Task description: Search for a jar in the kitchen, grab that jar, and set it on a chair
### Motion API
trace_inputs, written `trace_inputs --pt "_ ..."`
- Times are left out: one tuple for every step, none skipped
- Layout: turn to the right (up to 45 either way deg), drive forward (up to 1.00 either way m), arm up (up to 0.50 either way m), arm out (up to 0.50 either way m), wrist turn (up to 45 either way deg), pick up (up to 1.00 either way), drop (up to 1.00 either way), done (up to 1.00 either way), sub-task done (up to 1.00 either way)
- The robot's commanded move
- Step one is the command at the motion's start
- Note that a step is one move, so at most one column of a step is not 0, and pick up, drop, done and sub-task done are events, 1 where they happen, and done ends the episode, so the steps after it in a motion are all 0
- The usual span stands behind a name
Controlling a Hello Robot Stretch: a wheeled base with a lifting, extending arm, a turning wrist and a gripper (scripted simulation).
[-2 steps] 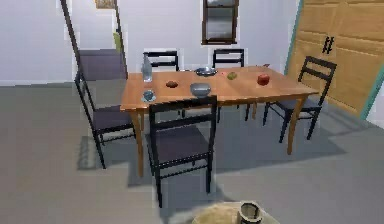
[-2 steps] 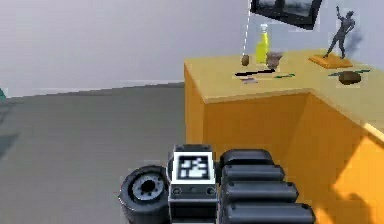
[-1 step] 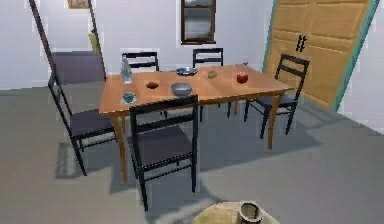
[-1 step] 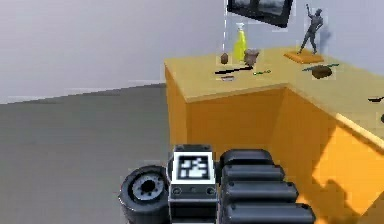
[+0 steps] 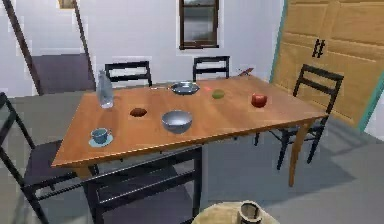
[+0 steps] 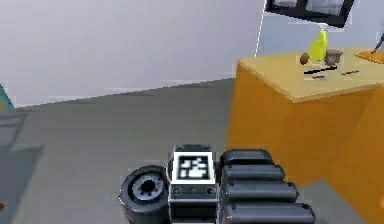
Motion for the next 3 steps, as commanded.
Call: trace_inputs --pt "-45.0 0.0 0.0 0.0 0.0 0.0 0.0 0.0 0.0" --pt "-45.0 0.0 0.0 0.0 0.0 0.0 0.0 0.0 0.0" --pt "-24.0 0.0 0.0 0.0 0.0 0.0 0.0 0.0 0.0"
